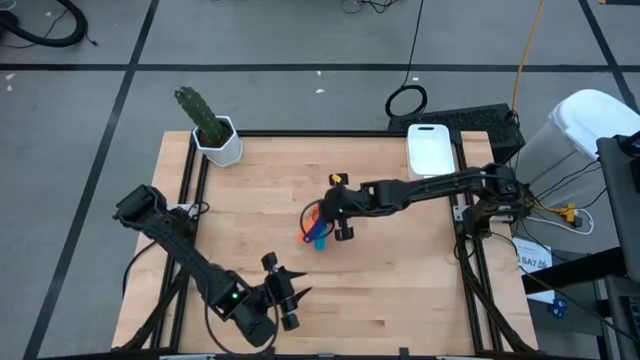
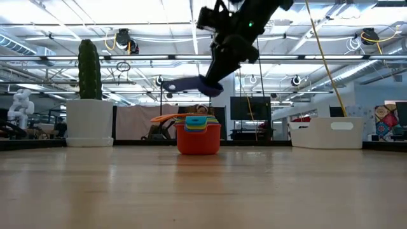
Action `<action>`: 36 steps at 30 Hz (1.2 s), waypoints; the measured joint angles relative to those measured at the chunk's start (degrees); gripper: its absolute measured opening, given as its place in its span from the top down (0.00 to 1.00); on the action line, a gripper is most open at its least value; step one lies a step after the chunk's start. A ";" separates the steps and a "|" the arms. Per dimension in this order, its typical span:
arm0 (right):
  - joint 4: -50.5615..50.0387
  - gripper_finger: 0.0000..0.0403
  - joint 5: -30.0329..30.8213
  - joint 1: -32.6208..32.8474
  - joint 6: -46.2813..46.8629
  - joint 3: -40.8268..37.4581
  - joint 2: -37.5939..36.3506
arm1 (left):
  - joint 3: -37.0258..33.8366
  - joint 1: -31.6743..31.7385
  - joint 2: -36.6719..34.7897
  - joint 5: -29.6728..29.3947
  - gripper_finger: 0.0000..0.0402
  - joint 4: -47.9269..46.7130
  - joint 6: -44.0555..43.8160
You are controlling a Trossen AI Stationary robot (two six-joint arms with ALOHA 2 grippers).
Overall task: Nest measuring cups in basket
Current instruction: Stack the dark blue measuring cup on top of the orange measuring cup
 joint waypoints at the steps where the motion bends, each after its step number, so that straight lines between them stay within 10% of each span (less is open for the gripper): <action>1: 0.09 1.00 -0.17 -0.43 -0.01 0.00 0.40 | 0.00 0.37 0.00 -0.02 0.57 0.07 0.00; 36: 15.59 0.99 -4.56 -3.21 2.89 -9.92 1.93 | 0.07 7.65 -0.04 -3.13 0.57 25.26 25.51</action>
